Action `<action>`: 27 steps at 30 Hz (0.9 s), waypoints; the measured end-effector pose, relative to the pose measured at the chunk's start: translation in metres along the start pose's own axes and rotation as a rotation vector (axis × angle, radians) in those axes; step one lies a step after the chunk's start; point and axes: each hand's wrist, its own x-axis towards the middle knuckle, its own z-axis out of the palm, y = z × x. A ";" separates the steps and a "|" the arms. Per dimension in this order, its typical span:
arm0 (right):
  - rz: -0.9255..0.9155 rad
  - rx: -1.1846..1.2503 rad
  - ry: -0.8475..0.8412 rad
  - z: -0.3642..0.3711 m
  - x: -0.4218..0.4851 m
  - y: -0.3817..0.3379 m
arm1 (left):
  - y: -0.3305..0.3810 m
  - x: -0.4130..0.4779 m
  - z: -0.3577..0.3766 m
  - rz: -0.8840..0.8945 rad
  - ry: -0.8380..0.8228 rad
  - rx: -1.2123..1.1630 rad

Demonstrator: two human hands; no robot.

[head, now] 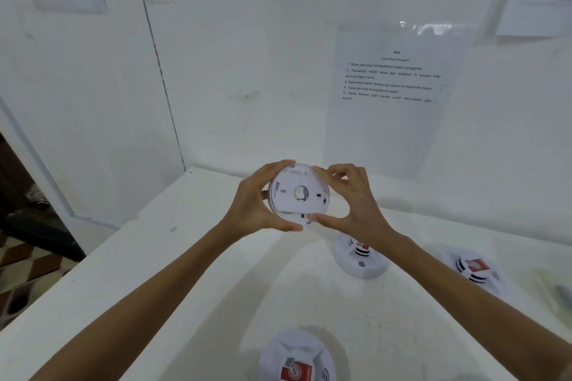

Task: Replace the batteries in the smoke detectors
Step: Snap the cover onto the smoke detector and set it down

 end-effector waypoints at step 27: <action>0.323 0.441 -0.111 0.003 0.009 -0.024 | -0.023 -0.004 -0.009 0.006 -0.080 0.031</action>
